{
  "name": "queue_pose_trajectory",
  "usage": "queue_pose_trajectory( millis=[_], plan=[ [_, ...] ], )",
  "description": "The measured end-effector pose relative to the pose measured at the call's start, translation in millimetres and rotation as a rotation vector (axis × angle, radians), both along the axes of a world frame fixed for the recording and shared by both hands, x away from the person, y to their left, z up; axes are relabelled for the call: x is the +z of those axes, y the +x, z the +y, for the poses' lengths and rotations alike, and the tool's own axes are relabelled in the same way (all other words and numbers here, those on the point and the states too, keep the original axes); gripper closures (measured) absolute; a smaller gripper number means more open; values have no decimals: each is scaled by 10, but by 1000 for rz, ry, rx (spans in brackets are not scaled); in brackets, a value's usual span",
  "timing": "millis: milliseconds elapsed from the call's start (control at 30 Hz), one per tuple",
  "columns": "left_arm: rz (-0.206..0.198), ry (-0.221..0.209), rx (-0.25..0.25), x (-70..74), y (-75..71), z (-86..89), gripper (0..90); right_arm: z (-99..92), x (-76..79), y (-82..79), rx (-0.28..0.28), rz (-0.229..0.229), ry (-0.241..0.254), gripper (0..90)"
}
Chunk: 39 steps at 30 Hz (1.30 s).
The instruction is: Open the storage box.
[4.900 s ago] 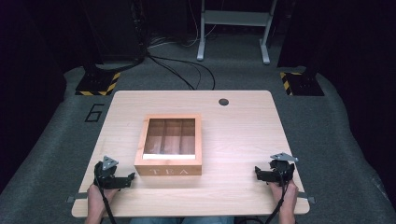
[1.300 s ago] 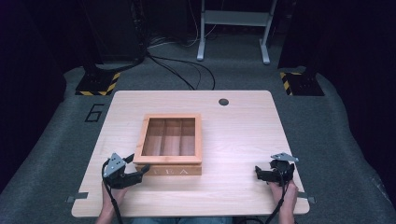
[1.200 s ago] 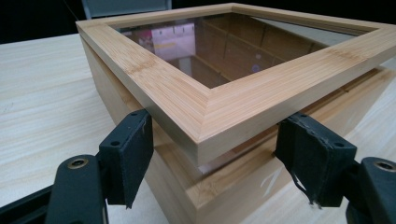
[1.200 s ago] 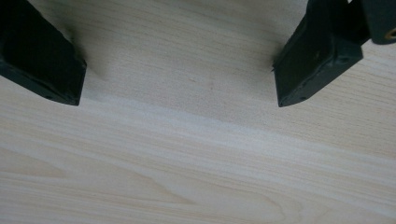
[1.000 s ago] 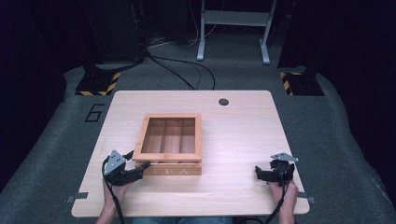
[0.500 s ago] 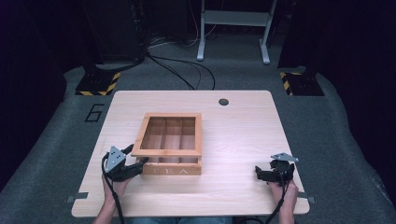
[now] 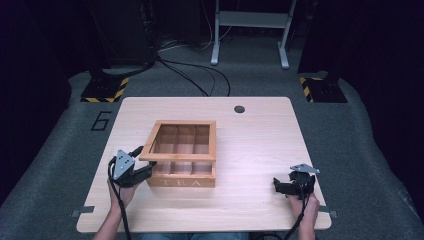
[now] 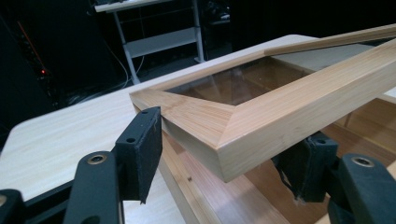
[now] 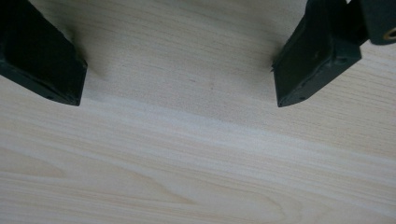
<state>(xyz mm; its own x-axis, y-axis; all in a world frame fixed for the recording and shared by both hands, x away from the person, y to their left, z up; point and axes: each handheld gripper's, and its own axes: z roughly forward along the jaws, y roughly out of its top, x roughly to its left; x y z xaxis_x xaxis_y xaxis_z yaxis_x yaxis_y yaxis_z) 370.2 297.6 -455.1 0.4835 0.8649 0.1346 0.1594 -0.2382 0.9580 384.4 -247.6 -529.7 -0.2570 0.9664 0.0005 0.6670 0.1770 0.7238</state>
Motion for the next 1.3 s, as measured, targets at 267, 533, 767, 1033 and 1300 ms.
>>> queue_pose_trajectory(
  millis=[267,533,767,1033,1300],
  plan=[
    [-5,-1,22,138,69,16,476,0,0,0,0,0,0,22],
    [3,-19,49,267,125,37,553,0,0,0,0,0,0,22],
    [4,-12,68,397,187,23,587,0,0,0,0,0,0,22],
    [11,-8,70,532,275,29,608,-1,0,0,1,1,0,22],
    [27,-15,57,661,393,53,620,-1,1,0,1,1,0,22]
  ],
)
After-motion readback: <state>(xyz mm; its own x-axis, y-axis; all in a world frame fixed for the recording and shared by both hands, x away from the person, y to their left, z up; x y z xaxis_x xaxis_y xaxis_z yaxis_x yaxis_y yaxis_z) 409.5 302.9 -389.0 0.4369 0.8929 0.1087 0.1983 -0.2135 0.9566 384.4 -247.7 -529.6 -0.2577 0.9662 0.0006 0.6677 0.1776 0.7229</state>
